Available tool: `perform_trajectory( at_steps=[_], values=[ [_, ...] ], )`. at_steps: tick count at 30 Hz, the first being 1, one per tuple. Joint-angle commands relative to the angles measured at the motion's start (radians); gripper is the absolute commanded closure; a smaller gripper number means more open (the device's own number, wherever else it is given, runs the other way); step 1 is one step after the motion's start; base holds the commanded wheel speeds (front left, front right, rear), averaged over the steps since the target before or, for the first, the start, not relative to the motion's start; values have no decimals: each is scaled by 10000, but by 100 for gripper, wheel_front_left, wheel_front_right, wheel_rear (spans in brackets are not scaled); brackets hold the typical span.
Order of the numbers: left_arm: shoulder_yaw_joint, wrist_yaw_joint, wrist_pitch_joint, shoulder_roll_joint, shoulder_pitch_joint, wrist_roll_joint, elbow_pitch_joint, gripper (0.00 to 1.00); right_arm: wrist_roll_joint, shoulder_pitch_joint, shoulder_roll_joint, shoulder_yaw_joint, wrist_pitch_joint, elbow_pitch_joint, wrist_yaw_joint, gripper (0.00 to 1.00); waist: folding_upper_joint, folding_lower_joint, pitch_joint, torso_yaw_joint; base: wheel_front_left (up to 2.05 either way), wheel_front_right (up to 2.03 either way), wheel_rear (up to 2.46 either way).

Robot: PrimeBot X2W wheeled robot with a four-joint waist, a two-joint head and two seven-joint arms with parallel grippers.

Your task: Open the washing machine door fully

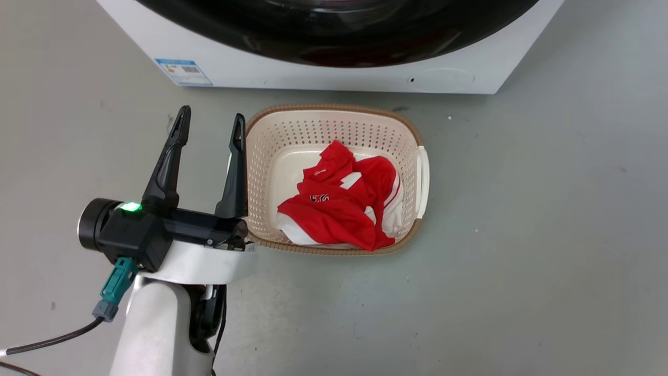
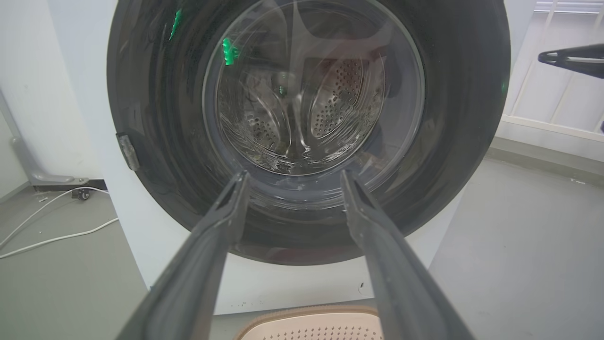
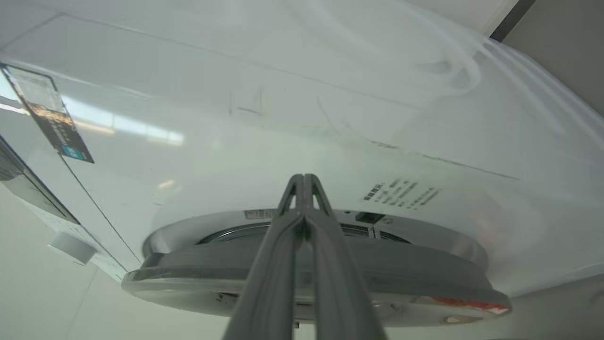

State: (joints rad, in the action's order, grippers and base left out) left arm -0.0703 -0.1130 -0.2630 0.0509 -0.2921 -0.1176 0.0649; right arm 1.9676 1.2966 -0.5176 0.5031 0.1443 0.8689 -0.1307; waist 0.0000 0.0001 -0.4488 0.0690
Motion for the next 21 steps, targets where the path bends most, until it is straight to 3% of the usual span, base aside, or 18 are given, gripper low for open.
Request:
perform_trajectory(
  at_steps=[1,14,21],
  values=[
    [-58,-6,-26,-10,-151,-23,76,0,-78,328,151,287,210,174,0,100,0,-1,-215,146,0,0,0],
    [-312,30,-26,-10,-309,-63,230,0,-217,1258,530,1544,1115,695,0,100,0,-1,-698,402,0,0,0],
    [-334,80,-26,-10,-369,-114,145,0,193,1126,596,1846,2136,145,-16,100,0,-1,-741,434,0,0,0]
  ],
)
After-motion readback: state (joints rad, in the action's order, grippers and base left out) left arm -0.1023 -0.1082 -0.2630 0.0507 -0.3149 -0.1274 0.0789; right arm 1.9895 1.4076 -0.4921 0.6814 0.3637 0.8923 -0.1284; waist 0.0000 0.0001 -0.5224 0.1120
